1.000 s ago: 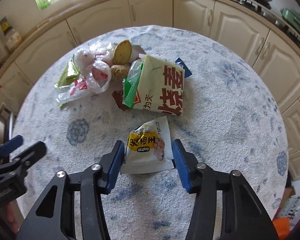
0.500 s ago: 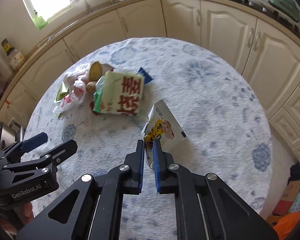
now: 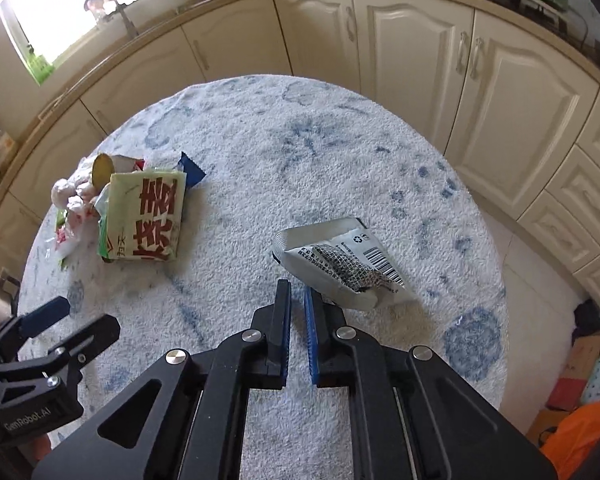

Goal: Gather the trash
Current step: 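Grasp the white-silver wrapper with the right tool while the left tool grasps the green-white bread bag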

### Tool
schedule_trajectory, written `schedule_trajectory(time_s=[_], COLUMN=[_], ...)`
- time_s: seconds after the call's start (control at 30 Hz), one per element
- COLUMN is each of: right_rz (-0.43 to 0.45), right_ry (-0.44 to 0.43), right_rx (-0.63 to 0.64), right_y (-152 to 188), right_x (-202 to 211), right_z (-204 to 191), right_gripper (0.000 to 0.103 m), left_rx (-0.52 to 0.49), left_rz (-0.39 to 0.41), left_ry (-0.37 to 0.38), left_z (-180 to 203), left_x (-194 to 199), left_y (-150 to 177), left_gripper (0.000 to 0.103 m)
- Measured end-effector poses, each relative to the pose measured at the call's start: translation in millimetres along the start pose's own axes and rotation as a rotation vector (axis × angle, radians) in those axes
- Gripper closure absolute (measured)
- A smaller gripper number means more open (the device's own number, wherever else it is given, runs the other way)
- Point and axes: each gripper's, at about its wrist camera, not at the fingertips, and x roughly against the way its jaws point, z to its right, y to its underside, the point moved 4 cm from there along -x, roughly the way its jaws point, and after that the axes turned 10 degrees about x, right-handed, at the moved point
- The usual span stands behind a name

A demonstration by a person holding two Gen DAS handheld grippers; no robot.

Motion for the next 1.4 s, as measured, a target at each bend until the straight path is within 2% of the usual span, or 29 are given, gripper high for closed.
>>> schedule_trajectory(time_s=[0.07, 0.13, 0.2, 0.23, 0.33, 0.4, 0.6, 0.67, 0.7, 0.73, 0.77, 0.8, 0.87, 0.97, 1.07, 1.2, 1.4], right_rz=[-0.014, -0.017, 0.005, 0.025, 0.098, 0.123, 0.069, 0.076, 0.089, 0.107, 0.119, 0.138, 0.149, 0.154, 0.150, 0.144, 0.180], right_ry=[-0.026, -0.068, -0.067, -0.037, 0.090, 0.108, 0.150, 0.149, 0.177, 0.222, 0.223, 0.186, 0.135, 0.119, 0.098, 0.114, 0.108], right_rx=[-0.012, -0.037, -0.057, -0.060, -0.039, -0.039, -0.055, -0.024, 0.000, 0.032, 0.051, 0.058, 0.066, 0.047, 0.026, 0.009, -0.008], right_y=[-0.2, 3.2, 8.7, 11.0, 14.3, 13.3, 7.1, 5.0, 5.7, 7.0, 7.0, 8.0, 10.3, 12.4, 14.7, 14.6, 4.3], right_x=[0.3, 4.5, 13.7, 19.0, 38.2, 43.4, 17.1, 3.9, 1.5, 1.1, 2.9, 5.9, 6.6, 8.8, 10.8, 15.1, 26.5], right_z=[2.9, 6.5, 10.4, 12.4, 22.3, 30.1, 44.5, 39.5, 35.6, 30.5, 26.0, 23.0, 21.3, 27.4, 33.7, 39.9, 53.5], right_gripper=[0.091, 0.075, 0.026, 0.019, 0.016, 0.012, 0.011, 0.011, 0.013, 0.021, 0.037, 0.061, 0.063, 0.072, 0.074, 0.075, 0.075], left_rx=[0.005, 0.012, 0.020, 0.025, 0.035, 0.042, 0.044, 0.045, 0.045, 0.044, 0.045, 0.046, 0.051, 0.056, 0.048, 0.041, 0.040], left_rz=[0.006, 0.011, 0.013, 0.013, 0.012, 0.009, -0.004, -0.008, -0.011, -0.013, -0.014, -0.014, -0.014, -0.010, -0.004, 0.001, 0.023], left_ry=[-0.004, -0.006, -0.010, -0.012, -0.014, -0.008, 0.008, 0.005, 0.003, 0.001, -0.001, -0.003, -0.006, -0.004, -0.004, 0.001, -0.013], left_z=[-1.7, -4.6, -9.1, -11.2, -14.7, -15.3, -12.4, -10.7, -9.8, -9.3, -8.1, -8.0, -7.4, -4.3, 1.8, 12.3, 26.6], left_x=[1.6, 2.5, 3.1, 2.5, 2.6, 1.9, -2.5, -5.5, -7.1, -8.6, -9.9, -10.8, -12.5, -12.2, -11.2, -10.1, -14.2], left_y=[0.5, 0.5, 1.1, 0.9, 1.8, 2.5, 5.4, 4.8, 4.5, 3.9, 3.4, 2.7, 0.4, -1.2, -2.3, -6.6, -26.4], left_gripper=[0.021, 0.021, 0.021, 0.021, 0.021, 0.021, 0.021, 0.021, 0.021, 0.021, 0.021, 0.021, 0.021, 0.021, 0.021, 0.021, 0.021])
